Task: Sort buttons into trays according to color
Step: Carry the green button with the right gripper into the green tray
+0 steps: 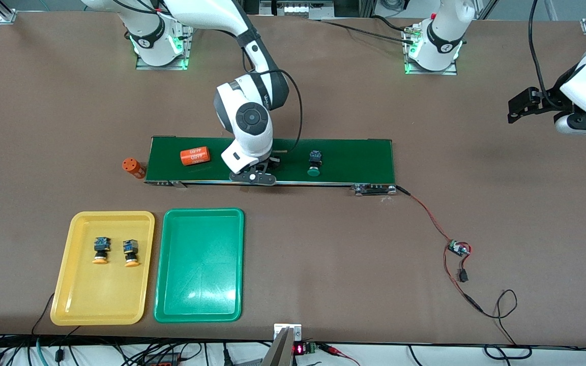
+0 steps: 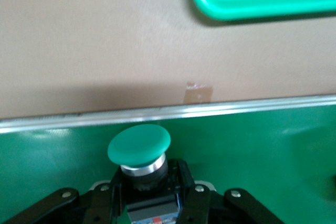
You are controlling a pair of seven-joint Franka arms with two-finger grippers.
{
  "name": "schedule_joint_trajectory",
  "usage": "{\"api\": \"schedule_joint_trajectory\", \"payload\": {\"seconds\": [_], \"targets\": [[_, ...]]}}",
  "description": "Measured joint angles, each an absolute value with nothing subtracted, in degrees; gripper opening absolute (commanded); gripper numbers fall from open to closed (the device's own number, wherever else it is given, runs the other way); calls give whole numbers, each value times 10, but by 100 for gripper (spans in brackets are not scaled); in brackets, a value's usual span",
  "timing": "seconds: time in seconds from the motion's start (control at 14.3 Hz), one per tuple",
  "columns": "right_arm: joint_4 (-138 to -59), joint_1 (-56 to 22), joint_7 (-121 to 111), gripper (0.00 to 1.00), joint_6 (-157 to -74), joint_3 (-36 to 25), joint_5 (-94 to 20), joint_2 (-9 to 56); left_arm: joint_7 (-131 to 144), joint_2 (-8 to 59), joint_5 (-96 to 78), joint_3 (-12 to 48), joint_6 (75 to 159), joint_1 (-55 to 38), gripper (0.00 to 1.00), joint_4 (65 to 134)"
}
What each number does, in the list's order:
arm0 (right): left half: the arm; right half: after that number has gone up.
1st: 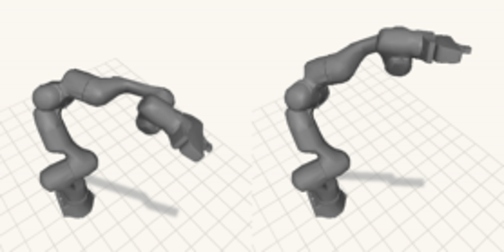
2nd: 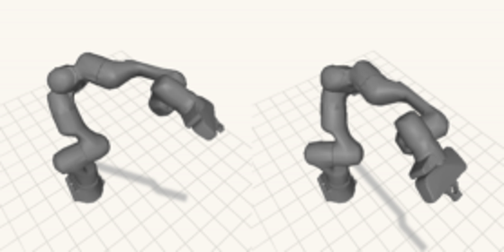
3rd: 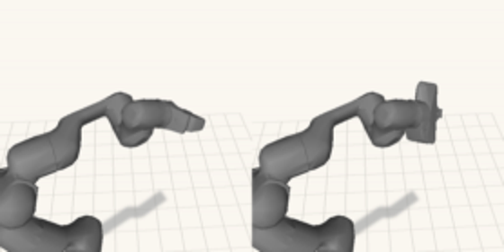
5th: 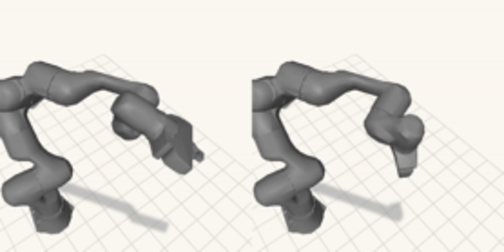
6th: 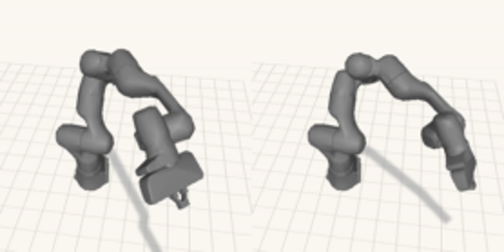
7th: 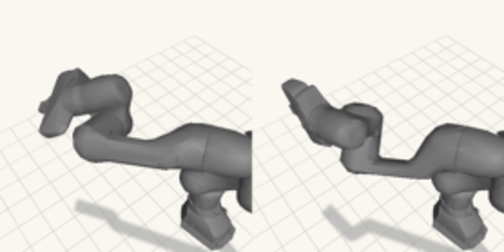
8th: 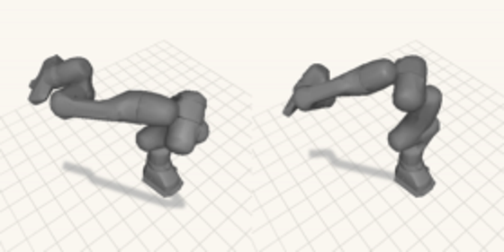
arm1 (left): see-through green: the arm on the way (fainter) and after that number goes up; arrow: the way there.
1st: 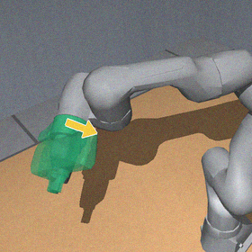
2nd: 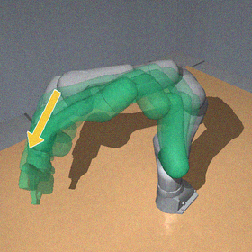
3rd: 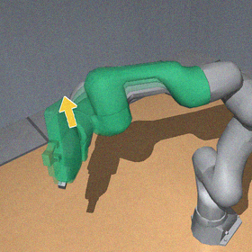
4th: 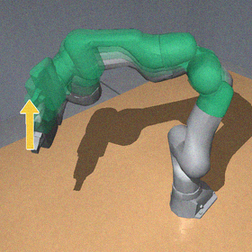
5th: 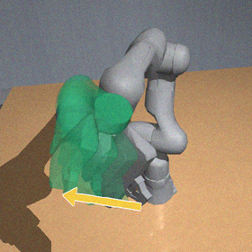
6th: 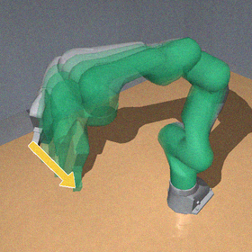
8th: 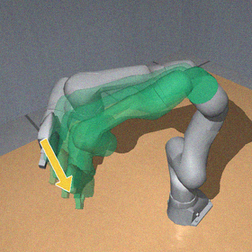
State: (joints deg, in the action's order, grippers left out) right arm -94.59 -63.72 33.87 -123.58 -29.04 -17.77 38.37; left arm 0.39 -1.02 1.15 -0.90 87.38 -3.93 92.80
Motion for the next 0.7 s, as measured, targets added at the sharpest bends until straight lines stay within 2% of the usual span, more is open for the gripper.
{"api": "schedule_joint_trajectory", "payload": {"seconds": [0.21,0.35,0.7], "targets": [[-913,-611,336,9,-1236,-322,-178,383,4,-10,11,-8,875,-39,100,928],[-892,-555,312,9,-1237,-325,-178,389,4,-8,11,-8,879,-39,100,928],[-818,-446,214,9,-1245,-323,-178,451,4,-3,11,-8,883,-39,100,928]]}}
